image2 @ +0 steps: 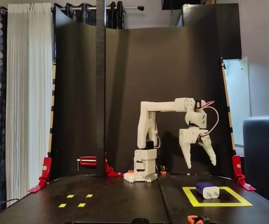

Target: Grasp a block and put it in the designated area.

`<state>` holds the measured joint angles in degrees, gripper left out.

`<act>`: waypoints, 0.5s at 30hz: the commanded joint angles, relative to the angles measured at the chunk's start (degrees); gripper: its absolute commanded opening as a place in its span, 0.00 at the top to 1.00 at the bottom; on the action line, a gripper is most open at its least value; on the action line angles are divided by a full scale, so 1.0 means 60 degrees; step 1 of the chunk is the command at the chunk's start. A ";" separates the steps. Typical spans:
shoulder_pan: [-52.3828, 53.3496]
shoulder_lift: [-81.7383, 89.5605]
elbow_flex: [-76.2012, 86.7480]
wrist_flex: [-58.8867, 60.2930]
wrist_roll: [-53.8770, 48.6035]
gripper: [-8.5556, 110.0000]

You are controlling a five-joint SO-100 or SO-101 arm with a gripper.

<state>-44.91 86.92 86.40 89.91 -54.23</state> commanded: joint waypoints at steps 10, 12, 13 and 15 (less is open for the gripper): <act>0.0190 0.0454 -0.0615 -0.0044 -0.0015 0.93; 0.0205 0.0483 -0.0615 -0.0044 -0.0015 0.93; 0.0220 0.0498 -0.0615 -0.0044 -0.0015 0.93; 0.0234 0.0557 -0.0615 -0.0044 -0.0015 0.93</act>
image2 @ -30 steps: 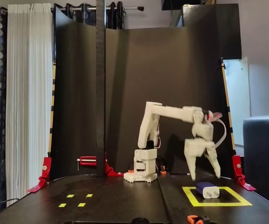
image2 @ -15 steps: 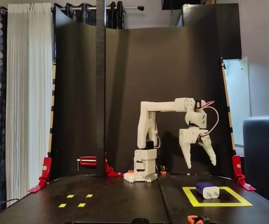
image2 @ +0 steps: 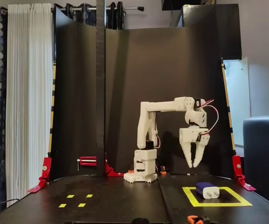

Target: Grasp a block and put it in the designated area.

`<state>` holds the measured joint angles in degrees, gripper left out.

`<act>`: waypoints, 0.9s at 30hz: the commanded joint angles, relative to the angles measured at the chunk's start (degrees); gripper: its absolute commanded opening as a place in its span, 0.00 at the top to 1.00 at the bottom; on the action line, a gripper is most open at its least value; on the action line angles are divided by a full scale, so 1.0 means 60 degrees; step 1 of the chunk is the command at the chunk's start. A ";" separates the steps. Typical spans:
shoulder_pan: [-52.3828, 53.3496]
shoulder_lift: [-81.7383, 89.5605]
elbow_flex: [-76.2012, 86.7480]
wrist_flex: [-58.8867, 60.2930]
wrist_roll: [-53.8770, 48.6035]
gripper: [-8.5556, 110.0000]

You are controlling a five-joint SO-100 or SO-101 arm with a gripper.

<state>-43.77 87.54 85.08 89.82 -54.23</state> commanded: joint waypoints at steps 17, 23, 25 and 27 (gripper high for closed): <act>0.2490 0.2271 -0.0146 -0.0571 -0.0015 0.93; 0.3896 0.3574 0.1187 -0.2153 -0.0015 0.93; 0.4307 0.3926 0.1641 -0.2739 -0.0015 0.93; 0.4673 0.4277 0.2124 -0.3325 0.0073 0.93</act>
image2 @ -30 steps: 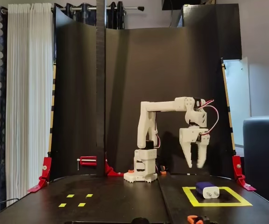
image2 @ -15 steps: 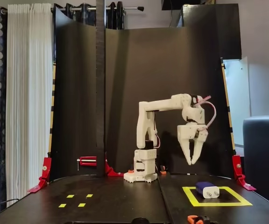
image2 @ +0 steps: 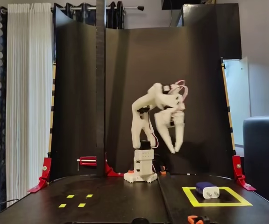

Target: Grasp a block and put it in the designated area.

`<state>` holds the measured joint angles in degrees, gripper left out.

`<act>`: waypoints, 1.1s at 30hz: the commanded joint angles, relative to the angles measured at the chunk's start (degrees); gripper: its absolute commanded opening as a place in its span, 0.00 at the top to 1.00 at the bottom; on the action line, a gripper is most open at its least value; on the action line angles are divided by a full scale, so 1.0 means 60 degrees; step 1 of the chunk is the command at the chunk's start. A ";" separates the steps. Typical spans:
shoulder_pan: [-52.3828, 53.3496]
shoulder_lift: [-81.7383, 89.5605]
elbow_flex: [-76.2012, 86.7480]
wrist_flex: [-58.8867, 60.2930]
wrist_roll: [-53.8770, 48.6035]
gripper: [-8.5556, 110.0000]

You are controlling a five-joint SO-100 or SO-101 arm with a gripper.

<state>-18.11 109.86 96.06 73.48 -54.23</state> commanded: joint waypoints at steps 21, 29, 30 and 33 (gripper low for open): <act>0.2358 0.3633 0.4951 -0.6709 0.5171 0.93; 0.2695 0.5391 0.6460 -0.7573 0.8188 0.93; 0.2725 0.5654 0.6709 -0.7676 0.8379 0.93; 0.2739 0.6548 0.7588 -0.7896 0.8628 0.93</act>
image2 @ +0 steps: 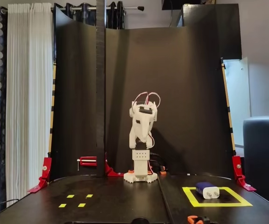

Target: Grasp a block and put it in the designated area.

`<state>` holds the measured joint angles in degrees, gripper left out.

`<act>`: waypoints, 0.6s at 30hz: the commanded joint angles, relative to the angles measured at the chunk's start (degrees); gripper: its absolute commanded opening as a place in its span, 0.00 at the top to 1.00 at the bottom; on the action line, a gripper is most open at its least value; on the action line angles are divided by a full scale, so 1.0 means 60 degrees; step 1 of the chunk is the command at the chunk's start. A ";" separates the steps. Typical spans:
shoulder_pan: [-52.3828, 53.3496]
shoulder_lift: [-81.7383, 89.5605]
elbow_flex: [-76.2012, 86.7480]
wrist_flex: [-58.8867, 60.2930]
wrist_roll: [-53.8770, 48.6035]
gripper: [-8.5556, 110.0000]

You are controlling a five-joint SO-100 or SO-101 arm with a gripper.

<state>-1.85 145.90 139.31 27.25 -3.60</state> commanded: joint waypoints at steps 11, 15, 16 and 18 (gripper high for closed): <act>0.0000 0.4263 0.4116 -0.0923 0.0205 0.93; 0.0073 0.5435 0.5156 -0.1011 0.0205 0.93; 0.0088 0.5610 0.5361 -0.1099 0.0190 0.93; 0.0088 0.5903 0.5771 -0.1274 0.0146 0.93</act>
<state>-1.49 179.47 172.35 20.92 -2.64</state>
